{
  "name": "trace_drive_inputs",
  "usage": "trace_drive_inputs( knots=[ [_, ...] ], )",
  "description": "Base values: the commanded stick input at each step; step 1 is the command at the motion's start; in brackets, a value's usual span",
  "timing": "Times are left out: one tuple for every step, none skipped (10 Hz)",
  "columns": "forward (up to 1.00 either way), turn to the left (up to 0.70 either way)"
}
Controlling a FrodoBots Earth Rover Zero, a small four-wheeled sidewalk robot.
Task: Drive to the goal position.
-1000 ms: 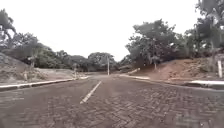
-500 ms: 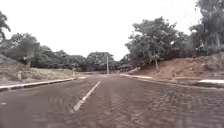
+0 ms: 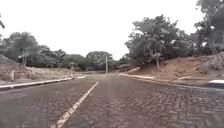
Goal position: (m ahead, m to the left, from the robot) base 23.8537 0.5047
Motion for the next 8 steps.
trace_drive_inputs(
  knots=[
    [1.0, 0.0],
    [1.0, 0.0],
    [1.0, 0.0],
    [1.0, 0.0],
    [1.0, 0.0],
    [1.0, 0.0],
    [1.0, 0.0],
    [1.0, 0.0]
  ],
)
